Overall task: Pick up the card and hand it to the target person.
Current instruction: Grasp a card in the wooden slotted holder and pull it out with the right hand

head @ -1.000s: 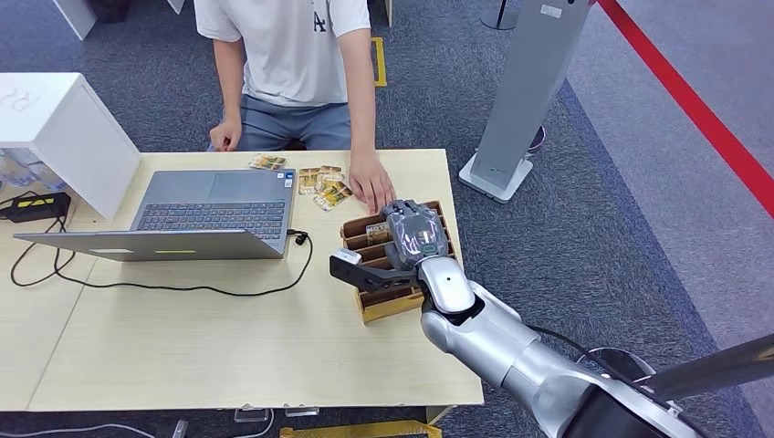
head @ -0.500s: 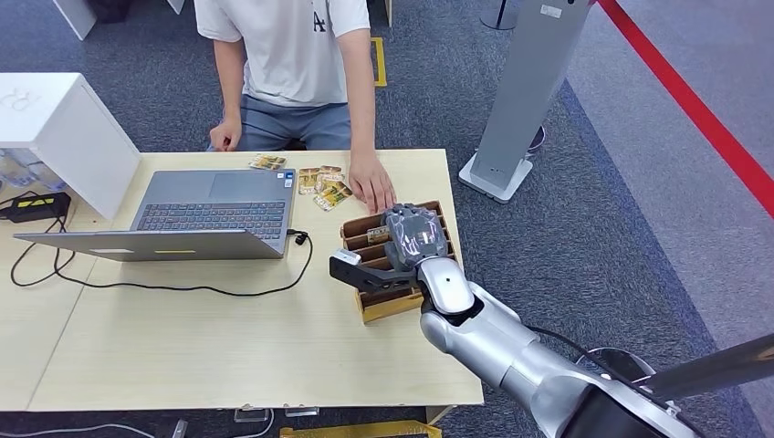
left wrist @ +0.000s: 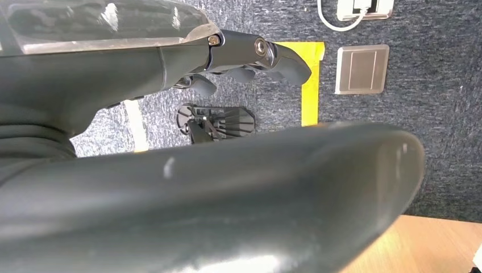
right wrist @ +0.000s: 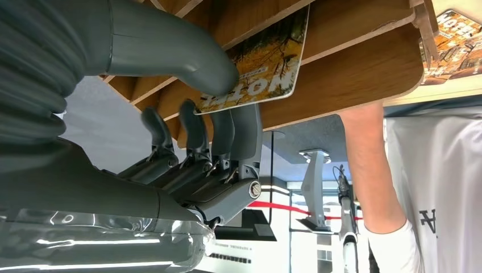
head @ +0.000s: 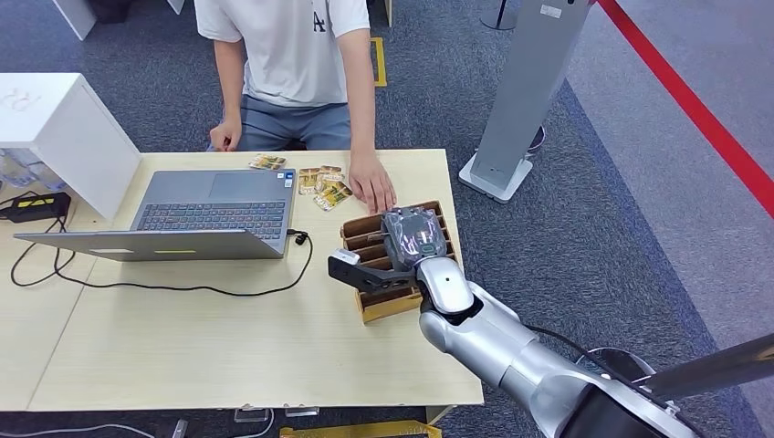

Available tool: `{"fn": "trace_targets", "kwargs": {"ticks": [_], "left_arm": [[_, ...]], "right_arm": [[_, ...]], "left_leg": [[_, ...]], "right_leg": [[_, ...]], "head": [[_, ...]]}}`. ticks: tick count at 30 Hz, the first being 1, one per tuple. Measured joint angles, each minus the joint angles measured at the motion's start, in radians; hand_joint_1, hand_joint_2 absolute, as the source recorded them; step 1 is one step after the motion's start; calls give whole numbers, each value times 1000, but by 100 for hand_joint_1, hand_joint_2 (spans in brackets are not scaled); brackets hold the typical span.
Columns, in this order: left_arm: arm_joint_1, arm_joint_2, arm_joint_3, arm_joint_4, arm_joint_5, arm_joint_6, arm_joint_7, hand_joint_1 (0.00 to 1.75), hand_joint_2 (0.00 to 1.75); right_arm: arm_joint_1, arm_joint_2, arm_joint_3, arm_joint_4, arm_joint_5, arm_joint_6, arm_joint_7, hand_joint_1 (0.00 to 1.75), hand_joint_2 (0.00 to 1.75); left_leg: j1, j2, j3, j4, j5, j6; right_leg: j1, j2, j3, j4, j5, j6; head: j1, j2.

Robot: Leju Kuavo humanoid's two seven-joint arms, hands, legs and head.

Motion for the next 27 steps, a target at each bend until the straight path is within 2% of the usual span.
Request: {"fn": "trace_targets", "kwargs": {"ticks": [8,22,27], "left_arm": [[0,0,0,0,0,0,0,0,0],[1,0,0,0,-3,9,-17,0,0],[4,0,0,0,2,9,-21,0,0]], "right_arm": [[0,0,0,2,-3,-7,-1,163,175],[0,-1,-1,-3,-9,-11,4,162,175],[1,-17,-8,-54,-11,-32,28,162,175]], "left_leg": [[0,0,0,0,0,0],[0,0,0,0,0,0],[0,0,0,0,0,0]], "right_leg": [[0,0,0,0,0,0],[0,0,0,0,0,0],[0,0,0,0,0,0]], "head": [[0,0],[0,0],[0,0]]}}
